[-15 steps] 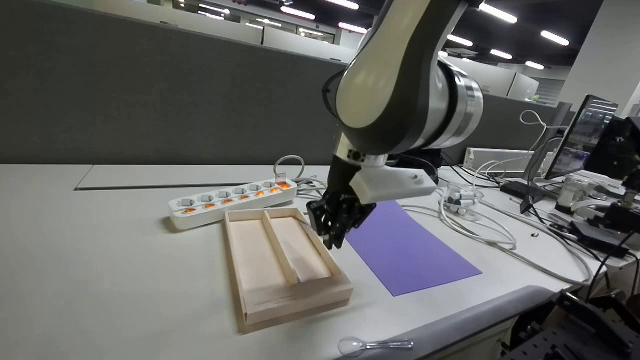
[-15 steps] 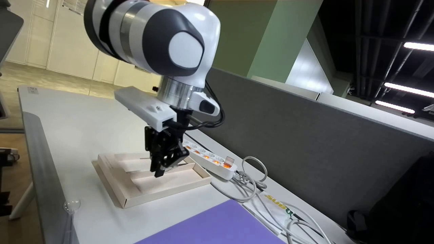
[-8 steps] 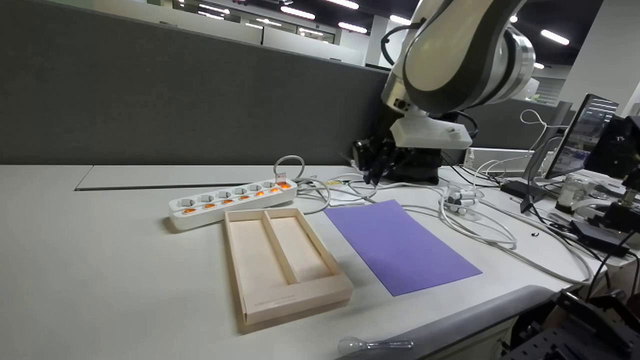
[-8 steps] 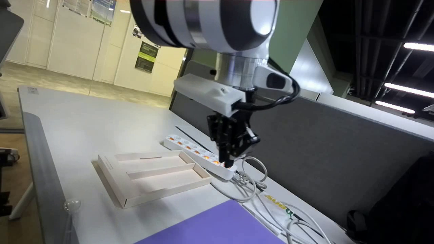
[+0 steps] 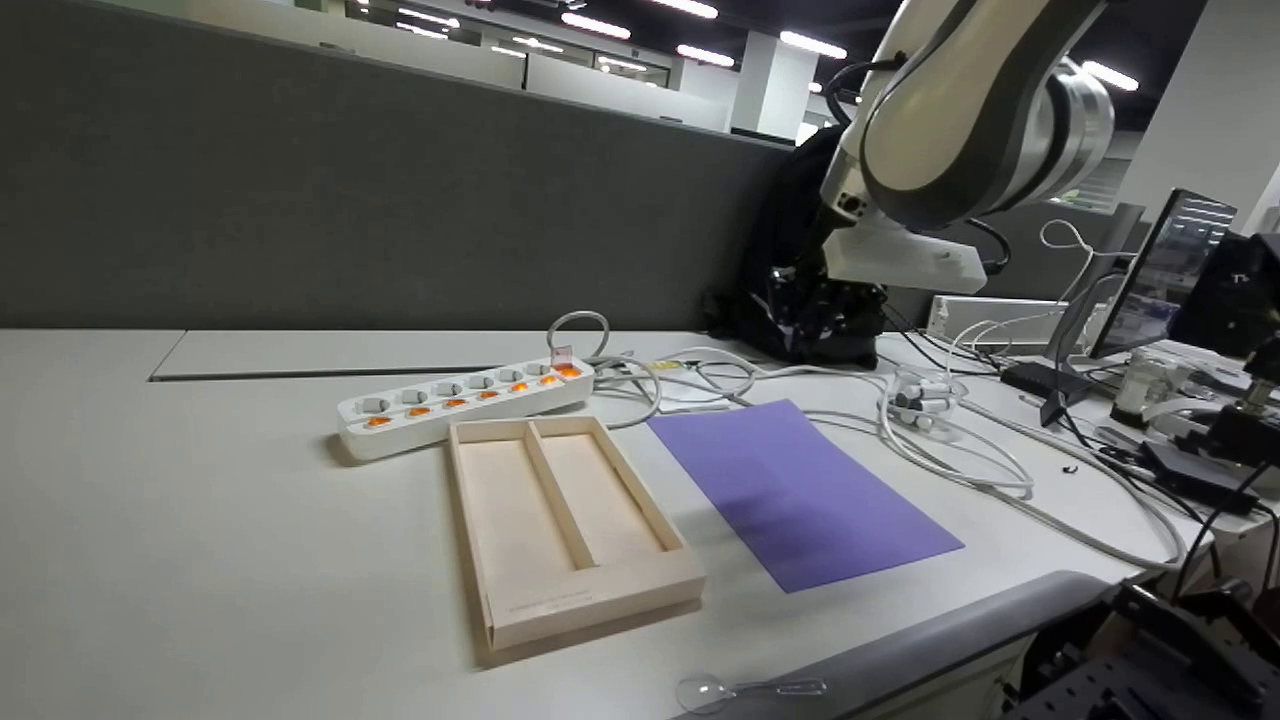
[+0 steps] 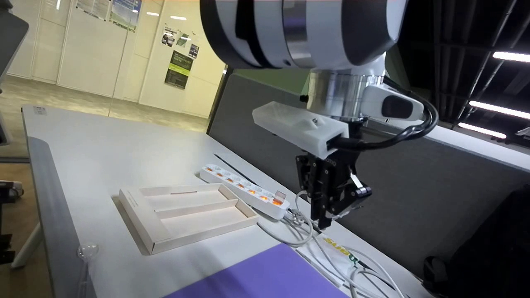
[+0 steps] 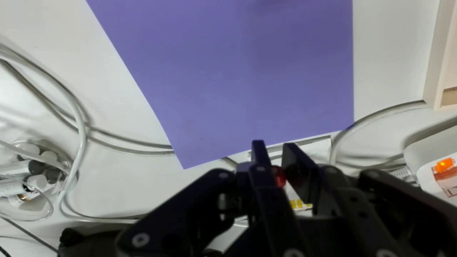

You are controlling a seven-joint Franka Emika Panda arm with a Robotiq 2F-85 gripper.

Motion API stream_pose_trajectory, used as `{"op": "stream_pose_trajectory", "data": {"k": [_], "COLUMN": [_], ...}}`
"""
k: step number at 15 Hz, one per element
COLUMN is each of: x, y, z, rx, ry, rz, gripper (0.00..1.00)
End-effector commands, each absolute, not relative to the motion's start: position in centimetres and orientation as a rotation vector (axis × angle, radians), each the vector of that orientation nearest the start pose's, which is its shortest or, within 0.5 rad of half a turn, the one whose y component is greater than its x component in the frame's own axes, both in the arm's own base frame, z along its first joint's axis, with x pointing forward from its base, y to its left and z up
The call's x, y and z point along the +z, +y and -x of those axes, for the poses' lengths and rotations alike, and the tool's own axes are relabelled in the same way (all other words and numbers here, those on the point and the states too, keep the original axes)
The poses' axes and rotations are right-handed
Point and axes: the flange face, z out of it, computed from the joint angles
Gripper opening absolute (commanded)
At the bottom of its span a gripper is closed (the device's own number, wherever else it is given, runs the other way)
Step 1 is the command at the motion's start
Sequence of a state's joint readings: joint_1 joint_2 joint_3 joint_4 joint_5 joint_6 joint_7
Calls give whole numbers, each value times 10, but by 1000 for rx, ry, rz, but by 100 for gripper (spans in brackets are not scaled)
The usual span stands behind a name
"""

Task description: Pick up the object on the box and place it on the purple mat

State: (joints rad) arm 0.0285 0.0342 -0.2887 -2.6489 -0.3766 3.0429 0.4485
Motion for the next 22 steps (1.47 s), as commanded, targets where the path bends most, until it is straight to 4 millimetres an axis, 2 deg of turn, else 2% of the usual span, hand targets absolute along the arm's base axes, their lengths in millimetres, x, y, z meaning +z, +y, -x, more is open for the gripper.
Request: {"op": "stream_pose_trajectory", "data": {"k": [1, 8, 15, 22], "x": [244, 188, 158, 129], "y": [-94, -81, -89, -88], "z": [-452, -451, -467, -475], "rx": [-527, -335, -300, -285], "ry": [665, 776, 900, 982], "rz": [3104, 3064, 3026, 3008], "gripper": [5, 5, 5, 5]}}
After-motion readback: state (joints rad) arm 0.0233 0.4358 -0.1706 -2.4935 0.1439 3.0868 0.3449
